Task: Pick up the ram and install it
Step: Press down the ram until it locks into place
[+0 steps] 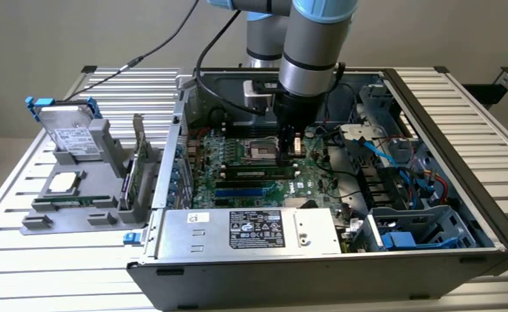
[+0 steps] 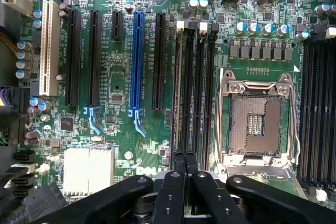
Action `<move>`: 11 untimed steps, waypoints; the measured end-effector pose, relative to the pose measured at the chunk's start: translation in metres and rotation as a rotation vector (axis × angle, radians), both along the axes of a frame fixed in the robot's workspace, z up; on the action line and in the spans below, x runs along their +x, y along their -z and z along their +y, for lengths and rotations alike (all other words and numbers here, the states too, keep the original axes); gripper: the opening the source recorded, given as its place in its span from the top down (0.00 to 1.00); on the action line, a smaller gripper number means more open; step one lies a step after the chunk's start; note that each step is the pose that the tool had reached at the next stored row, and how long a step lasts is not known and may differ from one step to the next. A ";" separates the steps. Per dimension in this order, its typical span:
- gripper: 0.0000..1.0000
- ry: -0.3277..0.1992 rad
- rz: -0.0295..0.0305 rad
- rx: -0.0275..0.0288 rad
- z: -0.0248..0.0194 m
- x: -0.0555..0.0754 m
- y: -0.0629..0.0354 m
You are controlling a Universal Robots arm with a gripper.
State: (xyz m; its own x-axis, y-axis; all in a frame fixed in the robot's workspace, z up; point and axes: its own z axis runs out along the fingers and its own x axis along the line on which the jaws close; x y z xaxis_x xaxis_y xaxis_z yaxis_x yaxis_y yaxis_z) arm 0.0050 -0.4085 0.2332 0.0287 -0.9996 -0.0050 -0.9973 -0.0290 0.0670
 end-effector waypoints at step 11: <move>0.90 0.000 0.0000 0.0001 -0.0008 0.000 0.0030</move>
